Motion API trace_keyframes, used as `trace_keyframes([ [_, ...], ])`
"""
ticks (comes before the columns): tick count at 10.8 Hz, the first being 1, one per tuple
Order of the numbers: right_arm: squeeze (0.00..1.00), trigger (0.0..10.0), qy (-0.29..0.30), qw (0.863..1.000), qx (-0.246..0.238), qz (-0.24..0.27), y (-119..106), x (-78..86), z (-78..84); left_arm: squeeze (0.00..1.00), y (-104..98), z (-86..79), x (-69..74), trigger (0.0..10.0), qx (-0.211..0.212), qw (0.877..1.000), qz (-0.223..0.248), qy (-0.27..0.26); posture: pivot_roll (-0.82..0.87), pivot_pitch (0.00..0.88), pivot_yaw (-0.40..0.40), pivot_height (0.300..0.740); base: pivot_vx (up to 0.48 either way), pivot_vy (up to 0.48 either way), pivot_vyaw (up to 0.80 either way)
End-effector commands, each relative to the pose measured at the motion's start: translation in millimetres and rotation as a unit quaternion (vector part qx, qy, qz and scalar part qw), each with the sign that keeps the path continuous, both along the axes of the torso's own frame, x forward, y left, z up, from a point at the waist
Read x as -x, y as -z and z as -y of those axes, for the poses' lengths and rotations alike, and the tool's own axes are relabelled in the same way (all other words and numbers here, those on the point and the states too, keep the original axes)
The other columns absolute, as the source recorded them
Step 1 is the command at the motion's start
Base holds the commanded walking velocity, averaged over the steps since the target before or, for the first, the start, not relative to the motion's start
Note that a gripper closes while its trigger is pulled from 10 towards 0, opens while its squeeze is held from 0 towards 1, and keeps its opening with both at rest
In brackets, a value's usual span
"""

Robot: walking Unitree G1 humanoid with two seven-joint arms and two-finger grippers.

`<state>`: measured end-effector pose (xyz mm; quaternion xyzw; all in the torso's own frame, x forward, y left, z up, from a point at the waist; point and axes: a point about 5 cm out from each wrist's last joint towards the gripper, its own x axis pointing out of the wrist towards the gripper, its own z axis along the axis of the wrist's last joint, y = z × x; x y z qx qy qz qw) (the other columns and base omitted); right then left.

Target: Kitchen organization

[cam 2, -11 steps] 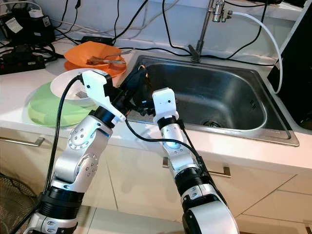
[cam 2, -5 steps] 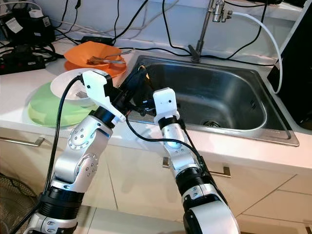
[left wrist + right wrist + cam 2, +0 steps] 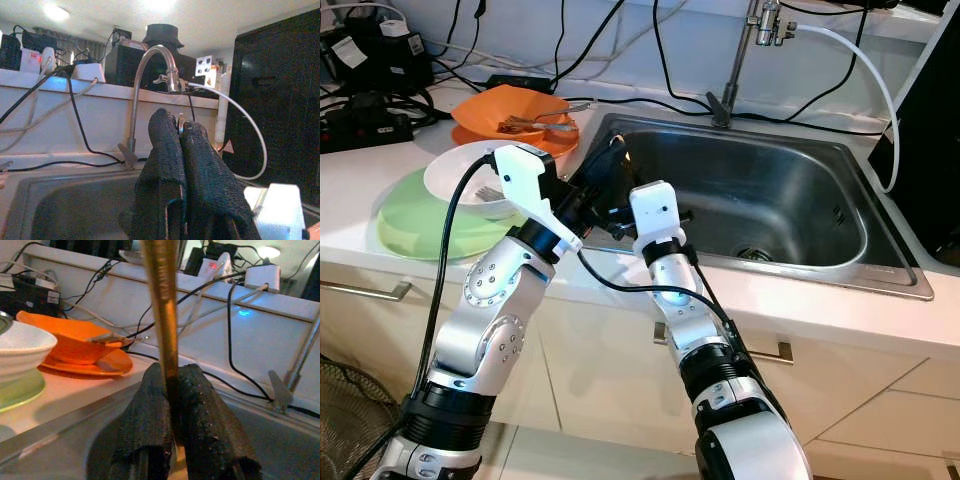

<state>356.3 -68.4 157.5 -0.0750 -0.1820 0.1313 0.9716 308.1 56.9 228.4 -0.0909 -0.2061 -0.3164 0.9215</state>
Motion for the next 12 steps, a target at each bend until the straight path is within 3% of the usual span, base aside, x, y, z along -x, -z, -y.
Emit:
trace_keyframes([
  [1,0.00,0.0,0.024,1.000,-0.017,0.004,-5,-3.9,11.4,0.00,-1,-3.2,-0.9,10.0,-0.002,1.000,0.000,-0.005,0.23,0.000,-0.024,0.740,0.000,0.000,0.00],
  [2,0.00,0.0,0.025,1.000,-0.018,0.004,-5,-4.1,11.7,0.21,-1,-2.8,-1.5,10.0,-0.004,1.000,-0.003,-0.004,0.23,0.000,-0.023,0.740,0.000,0.000,0.00],
  [3,0.00,0.0,0.026,0.999,-0.021,0.004,-5,-4.1,12.3,1.00,0,-2.8,-1.9,10.0,-0.001,1.000,-0.006,-0.004,0.23,0.000,-0.023,0.740,0.000,0.000,0.00],
  [7,0.00,0.0,0.046,0.999,-0.020,0.009,-7,-6.2,18.9,1.00,-6,-8.6,-3.0,10.0,0.031,0.999,-0.006,-0.014,0.24,0.000,-0.027,0.740,0.000,0.000,0.00],
  [8,0.00,0.0,0.054,0.998,-0.023,0.005,-8,-8.7,23.6,0.93,-5,-13.7,-4.1,10.0,0.029,0.999,-0.006,-0.029,0.24,0.000,-0.027,0.740,0.000,0.000,0.00],
  [9,0.00,3.4,0.074,0.997,-0.014,0.002,-11,-13.7,32.9,0.00,0,-19.9,-5.8,10.0,0.023,0.999,-0.012,-0.043,0.24,0.000,-0.029,0.740,0.000,0.000,0.00],
  [10,0.00,10.0,0.097,0.995,-0.010,-0.004,-13,-18.6,43.3,0.00,7,-24.7,-7.1,10.0,0.010,0.999,-0.023,-0.047,0.24,0.000,-0.030,0.740,0.000,0.000,0.00],
  [12,0.00,10.0,0.142,0.990,0.006,-0.003,-28,-30.8,69.5,0.00,36,-32.6,-5.0,10.0,-0.056,0.996,-0.071,-0.023,0.24,0.000,-0.039,0.740,0.000,0.000,0.00],
])
